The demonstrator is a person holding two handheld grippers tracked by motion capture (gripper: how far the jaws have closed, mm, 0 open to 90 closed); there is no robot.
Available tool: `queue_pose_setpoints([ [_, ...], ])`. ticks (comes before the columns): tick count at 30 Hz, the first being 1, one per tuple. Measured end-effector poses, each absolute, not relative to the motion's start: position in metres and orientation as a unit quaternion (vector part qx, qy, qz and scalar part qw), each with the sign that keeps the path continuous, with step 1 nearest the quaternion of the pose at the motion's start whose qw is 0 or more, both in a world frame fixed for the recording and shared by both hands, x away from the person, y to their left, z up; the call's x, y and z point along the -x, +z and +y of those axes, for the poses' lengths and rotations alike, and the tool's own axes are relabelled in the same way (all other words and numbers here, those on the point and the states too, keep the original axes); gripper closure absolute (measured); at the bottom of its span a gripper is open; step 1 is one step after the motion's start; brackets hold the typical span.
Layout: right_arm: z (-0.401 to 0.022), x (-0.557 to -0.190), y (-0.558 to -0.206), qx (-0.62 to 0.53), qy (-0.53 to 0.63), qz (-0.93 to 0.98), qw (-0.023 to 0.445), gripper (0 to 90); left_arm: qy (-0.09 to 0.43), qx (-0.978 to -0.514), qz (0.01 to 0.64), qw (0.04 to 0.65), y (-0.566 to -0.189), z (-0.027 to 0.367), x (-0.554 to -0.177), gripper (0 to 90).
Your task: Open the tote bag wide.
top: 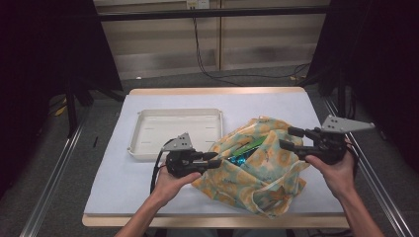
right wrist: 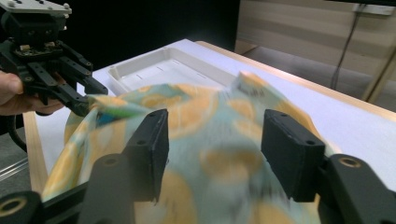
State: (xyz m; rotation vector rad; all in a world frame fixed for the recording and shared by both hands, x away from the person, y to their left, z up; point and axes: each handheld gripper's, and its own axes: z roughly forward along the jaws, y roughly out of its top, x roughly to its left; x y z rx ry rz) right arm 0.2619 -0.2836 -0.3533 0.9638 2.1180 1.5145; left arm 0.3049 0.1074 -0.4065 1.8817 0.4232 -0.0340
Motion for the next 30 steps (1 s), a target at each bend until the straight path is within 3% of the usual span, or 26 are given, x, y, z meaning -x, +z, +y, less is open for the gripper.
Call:
queue_pose_setpoints([
  [8,-0.264,-0.288,-0.352,-0.323,0.529,0.772,0.145,39.1,-0.011,-0.801,0.176,0.573,-0.402,0.099,-0.306,57.9],
  [10,-0.26,-0.29,-0.358,-0.313,0.521,0.783,0.132,49.9,-0.013,-0.797,0.18,0.577,-0.401,0.098,-0.308,57.3],
  [12,-0.26,-0.288,-0.361,-0.308,0.516,0.788,0.135,70.1,-0.009,-0.794,0.185,0.579,-0.401,0.097,-0.31,57.4],
  [15,-0.263,-0.279,-0.359,-0.298,0.531,0.781,0.14,88.5,-0.012,-0.792,0.2,0.576,-0.403,0.094,-0.316,58.8],
  [22,-0.279,-0.256,-0.353,-0.302,0.543,0.766,0.165,90.0,-0.025,-0.811,0.193,0.552,-0.411,0.089,-0.314,87.8],
  [30,-0.314,-0.22,-0.367,-0.331,0.544,0.749,0.186,90.0,-0.025,-0.827,0.191,0.528,-0.412,0.092,-0.309,90.0],
])
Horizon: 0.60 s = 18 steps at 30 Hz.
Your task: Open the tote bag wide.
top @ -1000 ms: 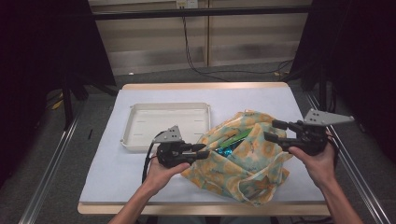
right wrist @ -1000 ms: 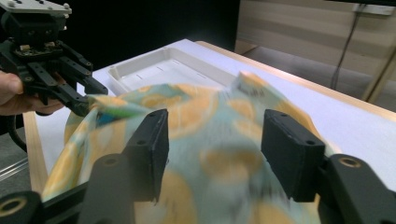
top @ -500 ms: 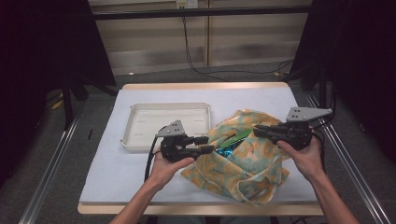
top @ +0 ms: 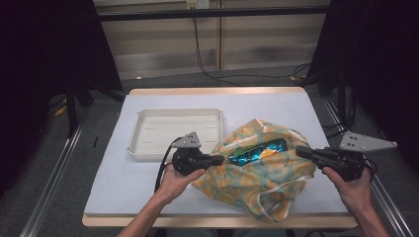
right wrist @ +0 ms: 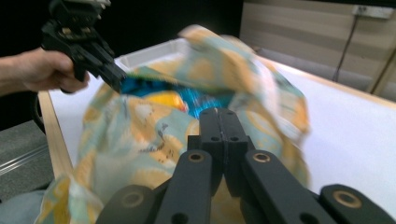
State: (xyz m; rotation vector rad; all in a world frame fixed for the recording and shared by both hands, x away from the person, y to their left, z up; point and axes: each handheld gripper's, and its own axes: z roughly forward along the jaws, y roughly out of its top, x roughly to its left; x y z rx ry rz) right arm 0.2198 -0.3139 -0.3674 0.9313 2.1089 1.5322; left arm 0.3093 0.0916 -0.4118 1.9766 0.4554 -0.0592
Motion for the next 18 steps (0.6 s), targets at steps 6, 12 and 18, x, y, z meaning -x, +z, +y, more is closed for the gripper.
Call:
queue_pose_setpoints([
  [6,-0.332,-0.212,-0.391,-0.367,0.512,0.751,0.2,90.0,-0.023,-0.831,0.216,0.512,-0.422,0.098,-0.317,90.0],
  [12,-0.34,-0.211,-0.416,-0.389,0.491,0.758,0.179,90.0,-0.029,-0.844,0.207,0.494,-0.43,0.101,-0.314,90.0],
  [18,-0.337,-0.206,-0.425,-0.391,0.474,0.77,0.171,90.0,-0.037,-0.849,0.19,0.493,-0.436,0.096,-0.306,89.7],
])
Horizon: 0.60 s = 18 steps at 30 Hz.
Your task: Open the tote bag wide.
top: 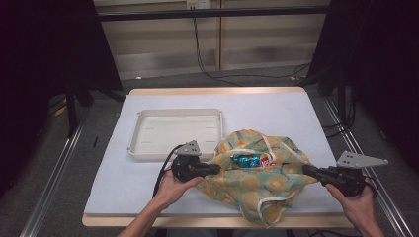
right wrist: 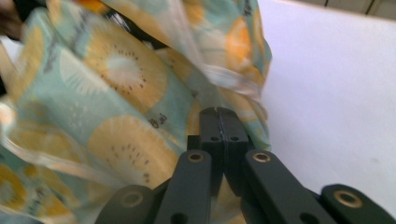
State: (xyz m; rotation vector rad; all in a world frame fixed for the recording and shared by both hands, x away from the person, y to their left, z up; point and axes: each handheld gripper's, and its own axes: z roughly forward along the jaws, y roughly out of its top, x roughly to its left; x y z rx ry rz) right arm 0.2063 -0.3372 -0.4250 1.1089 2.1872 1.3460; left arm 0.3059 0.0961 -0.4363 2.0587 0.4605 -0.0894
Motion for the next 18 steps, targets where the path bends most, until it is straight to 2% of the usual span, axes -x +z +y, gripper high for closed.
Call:
queue_pose_setpoints([
  [2,-0.336,-0.205,-0.417,-0.381,0.503,0.759,0.163,82.5,-0.043,-0.839,0.187,0.51,-0.433,0.097,-0.304,85.1],
  [3,-0.334,-0.205,-0.412,-0.377,0.508,0.756,0.171,80.2,-0.039,-0.83,0.189,0.523,-0.427,0.099,-0.303,80.1],
  [5,-0.332,-0.204,-0.402,-0.366,0.523,0.749,0.175,75.9,-0.035,-0.825,0.186,0.533,-0.42,0.101,-0.302,76.5],
  [7,-0.33,-0.205,-0.391,-0.358,0.537,0.742,0.18,69.5,-0.032,-0.816,0.19,0.544,-0.414,0.103,-0.3,68.4],
  [9,-0.328,-0.205,-0.384,-0.352,0.545,0.738,0.186,64.4,-0.024,-0.808,0.193,0.556,-0.408,0.106,-0.297,65.3],
  [12,-0.325,-0.206,-0.377,-0.345,0.555,0.733,0.188,63.4,-0.016,-0.799,0.19,0.57,-0.402,0.11,-0.295,63.7],
  [14,-0.32,-0.211,-0.369,-0.332,0.566,0.731,0.189,54.9,-0.014,-0.793,0.187,0.58,-0.396,0.112,-0.294,64.2],
  [17,-0.311,-0.222,-0.363,-0.323,0.567,0.732,0.196,47.6,-0.02,-0.794,0.156,0.587,-0.39,0.101,-0.286,71.9],
  [18,-0.311,-0.222,-0.363,-0.323,0.567,0.732,0.196,47.6,-0.02,-0.794,0.156,0.587,-0.39,0.101,-0.286,73.4],
])
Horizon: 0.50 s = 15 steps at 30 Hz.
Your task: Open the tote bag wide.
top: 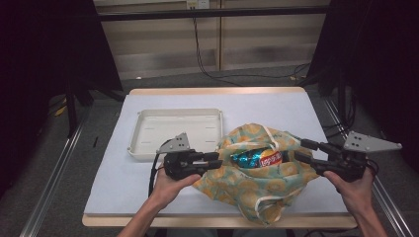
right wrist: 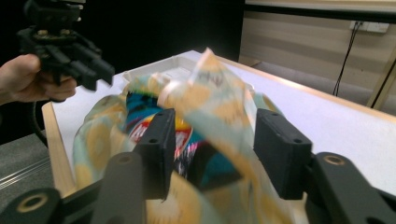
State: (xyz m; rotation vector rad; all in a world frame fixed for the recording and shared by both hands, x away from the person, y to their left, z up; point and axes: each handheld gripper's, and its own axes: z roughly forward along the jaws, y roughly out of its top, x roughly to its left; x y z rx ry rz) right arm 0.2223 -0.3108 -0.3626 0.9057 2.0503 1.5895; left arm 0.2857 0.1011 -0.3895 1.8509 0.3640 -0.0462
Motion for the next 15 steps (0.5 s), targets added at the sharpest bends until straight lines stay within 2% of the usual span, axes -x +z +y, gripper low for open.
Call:
queue_pose_setpoints([
  [3,-0.296,-0.236,-0.361,-0.309,0.548,0.751,0.199,41.4,-0.04,-0.81,0.128,0.572,-0.394,0.075,-0.279,70.9],
  [6,-0.286,-0.247,-0.365,-0.304,0.536,0.762,0.198,39.0,-0.044,-0.817,0.115,0.563,-0.396,0.059,-0.275,62.9],
  [7,-0.284,-0.25,-0.366,-0.303,0.533,0.765,0.199,40.9,-0.043,-0.821,0.106,0.559,-0.397,0.049,-0.272,60.5],
  [10,-0.283,-0.258,-0.368,-0.31,0.531,0.762,0.203,54.4,-0.045,-0.836,0.085,0.54,-0.402,0.036,-0.265,59.2],
  [11,-0.283,-0.261,-0.368,-0.31,0.533,0.761,0.201,63.2,-0.045,-0.841,0.082,0.532,-0.405,0.033,-0.263,59.4],
  [13,-0.283,-0.268,-0.367,-0.314,0.533,0.759,0.204,72.3,-0.04,-0.855,0.071,0.513,-0.411,0.028,-0.26,64.9],
  [15,-0.285,-0.274,-0.366,-0.317,0.536,0.756,0.199,85.1,-0.046,-0.862,0.062,0.501,-0.418,0.025,-0.257,77.7],
])
